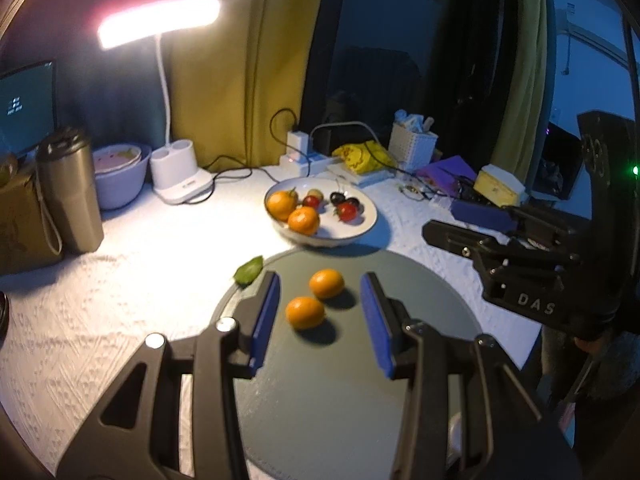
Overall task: Organize fruits
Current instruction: 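Move both open tools back over the two remaining tangerines, then grasp a tangerine with the left tool while the right tool grasps the other tangerine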
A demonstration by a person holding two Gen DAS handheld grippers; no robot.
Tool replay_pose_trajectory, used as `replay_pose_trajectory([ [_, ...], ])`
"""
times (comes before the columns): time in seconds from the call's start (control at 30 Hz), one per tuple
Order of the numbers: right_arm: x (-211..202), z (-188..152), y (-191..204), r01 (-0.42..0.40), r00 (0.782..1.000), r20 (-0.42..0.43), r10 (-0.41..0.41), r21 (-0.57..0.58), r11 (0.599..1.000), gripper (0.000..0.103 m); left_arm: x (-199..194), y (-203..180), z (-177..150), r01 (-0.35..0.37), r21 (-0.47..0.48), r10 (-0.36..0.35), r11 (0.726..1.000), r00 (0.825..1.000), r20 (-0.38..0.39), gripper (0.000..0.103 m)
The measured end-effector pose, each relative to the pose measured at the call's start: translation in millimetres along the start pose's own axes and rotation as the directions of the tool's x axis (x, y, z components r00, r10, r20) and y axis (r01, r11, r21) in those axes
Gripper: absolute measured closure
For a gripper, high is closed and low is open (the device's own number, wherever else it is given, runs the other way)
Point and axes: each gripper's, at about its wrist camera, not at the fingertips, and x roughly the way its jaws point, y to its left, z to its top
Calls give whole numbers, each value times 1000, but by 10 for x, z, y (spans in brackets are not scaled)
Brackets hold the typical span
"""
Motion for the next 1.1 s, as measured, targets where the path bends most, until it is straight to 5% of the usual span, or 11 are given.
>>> replay_pose_trajectory([
  [0.53, 526, -309, 348, -80, 988, -134, 77, -21, 997, 56, 261, 317, -335, -22, -55, 16, 998, 995, -94, 59],
  [1.1, 1025, -329, 212, -94, 974, -205, 96, 21, 995, 56, 932, 330, -235, 22, -63, -34, 998, 979, -200, 59],
])
